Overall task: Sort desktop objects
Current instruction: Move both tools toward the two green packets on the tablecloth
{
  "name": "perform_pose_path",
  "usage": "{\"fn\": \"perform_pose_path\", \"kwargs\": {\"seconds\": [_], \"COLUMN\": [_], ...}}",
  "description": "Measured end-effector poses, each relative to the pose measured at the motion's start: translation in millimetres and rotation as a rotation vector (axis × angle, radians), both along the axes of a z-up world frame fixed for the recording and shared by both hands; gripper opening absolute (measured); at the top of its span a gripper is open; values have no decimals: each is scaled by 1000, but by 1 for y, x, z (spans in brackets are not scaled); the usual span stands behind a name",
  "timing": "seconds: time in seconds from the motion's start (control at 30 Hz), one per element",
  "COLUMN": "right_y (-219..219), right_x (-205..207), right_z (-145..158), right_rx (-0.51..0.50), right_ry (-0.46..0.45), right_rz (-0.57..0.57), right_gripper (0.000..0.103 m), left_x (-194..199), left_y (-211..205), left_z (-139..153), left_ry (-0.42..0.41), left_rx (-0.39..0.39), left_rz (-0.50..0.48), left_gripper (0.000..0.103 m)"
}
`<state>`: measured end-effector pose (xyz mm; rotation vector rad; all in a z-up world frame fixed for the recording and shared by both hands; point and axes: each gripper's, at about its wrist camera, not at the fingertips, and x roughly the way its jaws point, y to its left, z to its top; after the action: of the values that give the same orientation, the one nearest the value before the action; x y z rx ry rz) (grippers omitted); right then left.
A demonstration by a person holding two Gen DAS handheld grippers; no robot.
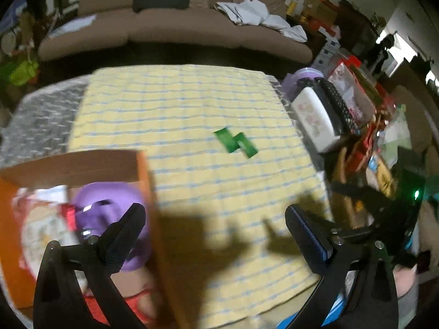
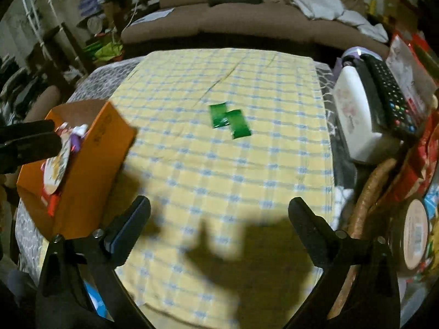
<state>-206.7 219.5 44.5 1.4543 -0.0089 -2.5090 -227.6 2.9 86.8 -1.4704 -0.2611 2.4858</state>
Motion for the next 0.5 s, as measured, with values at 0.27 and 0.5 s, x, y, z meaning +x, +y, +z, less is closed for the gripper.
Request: {"fn": "perform_pose_path", "kwargs": {"seconds": [0.27, 0.5], "right_y": [-6, -25], "right_x": [-85, -133], "right_z": [-43, -84], "right_rx": [17, 61], "right_ry": [6, -13], "right_rz": [31, 96], "right_gripper": [56, 50], "left_x": [-64, -95], "left_y": [-6, -5], "left_z": [-29, -48], "left_ry": [-61, -83], "left_rx": [125, 120], "left_rz": [130, 130], "left_gripper": [103, 103]}}
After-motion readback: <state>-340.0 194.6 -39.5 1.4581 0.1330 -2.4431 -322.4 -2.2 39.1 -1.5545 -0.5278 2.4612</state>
